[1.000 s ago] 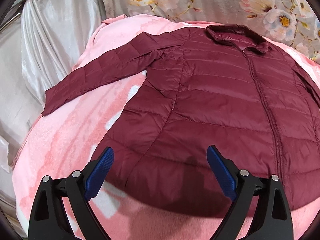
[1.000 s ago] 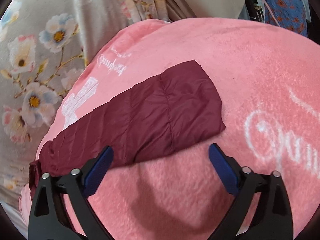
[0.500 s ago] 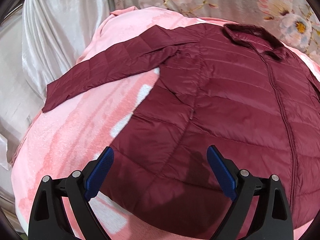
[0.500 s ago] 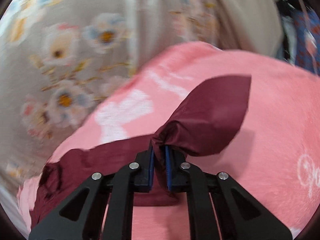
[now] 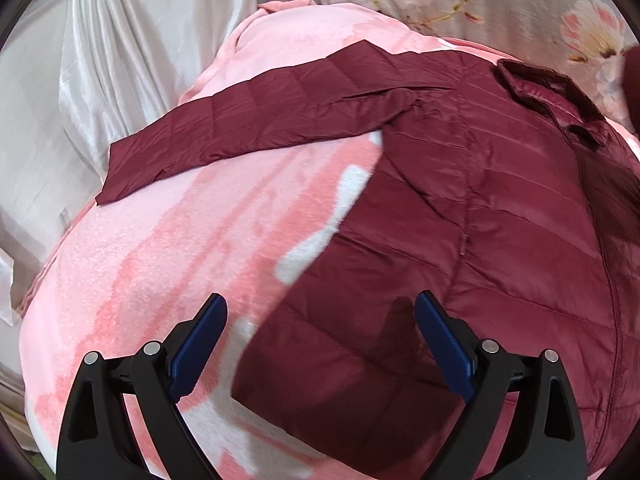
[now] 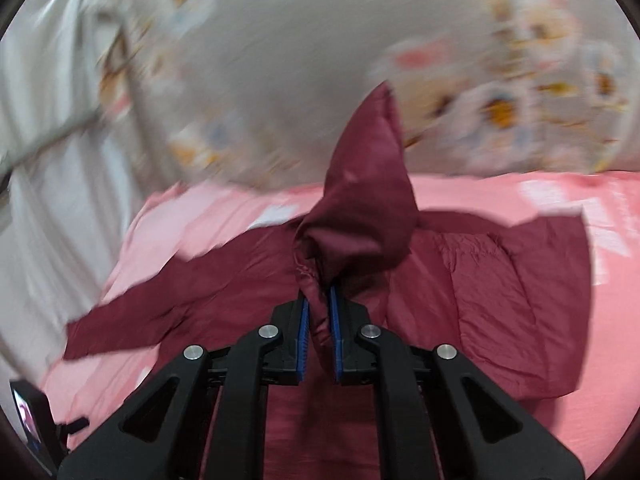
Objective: Fold large clothes
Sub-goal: 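Lift the sleeve with the right gripper and fold it across the jacket body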
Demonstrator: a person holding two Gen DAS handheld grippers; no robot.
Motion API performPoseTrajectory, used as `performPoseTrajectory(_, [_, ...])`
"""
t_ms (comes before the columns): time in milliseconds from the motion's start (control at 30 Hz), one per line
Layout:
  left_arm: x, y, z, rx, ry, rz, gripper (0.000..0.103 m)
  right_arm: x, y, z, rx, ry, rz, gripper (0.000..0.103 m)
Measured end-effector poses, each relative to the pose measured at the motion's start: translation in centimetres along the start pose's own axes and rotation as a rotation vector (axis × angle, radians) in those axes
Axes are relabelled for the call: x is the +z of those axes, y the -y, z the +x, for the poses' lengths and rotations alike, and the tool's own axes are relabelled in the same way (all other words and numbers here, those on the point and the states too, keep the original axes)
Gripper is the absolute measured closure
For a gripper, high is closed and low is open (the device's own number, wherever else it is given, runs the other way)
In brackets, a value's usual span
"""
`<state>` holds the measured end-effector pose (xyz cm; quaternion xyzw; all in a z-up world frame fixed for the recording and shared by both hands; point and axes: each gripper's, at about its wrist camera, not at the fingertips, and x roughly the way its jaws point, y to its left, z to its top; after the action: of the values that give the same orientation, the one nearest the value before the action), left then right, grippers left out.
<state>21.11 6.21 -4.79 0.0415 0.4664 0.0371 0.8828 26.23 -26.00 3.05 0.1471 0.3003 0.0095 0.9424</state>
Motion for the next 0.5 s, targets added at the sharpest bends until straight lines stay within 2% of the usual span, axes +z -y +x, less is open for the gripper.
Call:
performPoseTrajectory(100, [0.4,-0.7,0.3,-0.018,-0.004,-0.016,0.010,-2.3,-3.7,3.2,0.055,-0.084,-0.061,0.088])
performPoseTrajectory(167, [0.9,-0.9,0.3,-0.051,-0.001,-0.024,0.010,-3.8,-5.0,3.2,0.093,-0.097,-0.084,0.068])
performPoseTrajectory(233, [1.6,-0.8,0.2,-0.109,0.001,-0.033,0.010,-4.3,-5.7,2.4,0.125,-0.073,-0.103,0.055])
performPoseTrajectory(367, [3.6,0.6,0.1,-0.266,-0.019,-0.040,0.010,-3.8,-3.3,0.0,0.109,-0.026,-0.036,0.053])
performPoseTrajectory(400, [4.4,1.4,0.4,-0.316,-0.031,-0.041,0.010,-3.7,-1.7,-0.8,0.092,-0.015,0.009,0.053])
performPoseTrajectory(500, [5.9,3.5,1.7,-0.406,-0.073,-0.052,0.010,-3.9,3.1,-2.3,0.011,-0.009,0.103,0.052])
